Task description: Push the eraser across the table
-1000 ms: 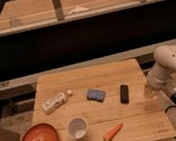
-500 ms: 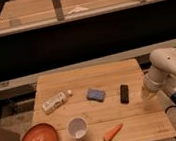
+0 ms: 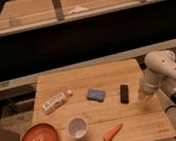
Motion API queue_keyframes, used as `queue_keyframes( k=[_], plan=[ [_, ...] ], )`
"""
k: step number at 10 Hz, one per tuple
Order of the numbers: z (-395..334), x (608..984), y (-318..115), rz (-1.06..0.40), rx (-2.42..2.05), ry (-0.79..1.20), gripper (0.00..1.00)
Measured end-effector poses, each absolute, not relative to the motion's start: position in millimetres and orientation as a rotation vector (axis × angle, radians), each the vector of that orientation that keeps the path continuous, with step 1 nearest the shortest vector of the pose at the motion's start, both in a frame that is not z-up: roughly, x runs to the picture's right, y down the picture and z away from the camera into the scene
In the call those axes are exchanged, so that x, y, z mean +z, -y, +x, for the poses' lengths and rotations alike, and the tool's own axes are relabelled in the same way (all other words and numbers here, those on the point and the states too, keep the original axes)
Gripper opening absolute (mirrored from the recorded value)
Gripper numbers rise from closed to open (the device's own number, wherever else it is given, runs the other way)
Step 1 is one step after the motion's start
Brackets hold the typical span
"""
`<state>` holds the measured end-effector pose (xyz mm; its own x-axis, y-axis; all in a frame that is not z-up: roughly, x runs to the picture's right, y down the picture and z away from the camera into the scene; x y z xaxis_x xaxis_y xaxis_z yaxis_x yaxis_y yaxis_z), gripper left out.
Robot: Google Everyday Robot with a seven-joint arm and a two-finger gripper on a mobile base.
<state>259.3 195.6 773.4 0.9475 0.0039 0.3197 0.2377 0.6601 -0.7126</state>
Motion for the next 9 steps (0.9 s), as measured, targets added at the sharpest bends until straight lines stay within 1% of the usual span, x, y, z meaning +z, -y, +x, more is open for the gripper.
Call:
queue_keyframes(
  k=[3,9],
  plan=[
    [254,777,-198,-0.836,-0.142,0.306,0.00],
    [240,791,-195,-0.773,-0.145,0.290,0.00]
  ],
)
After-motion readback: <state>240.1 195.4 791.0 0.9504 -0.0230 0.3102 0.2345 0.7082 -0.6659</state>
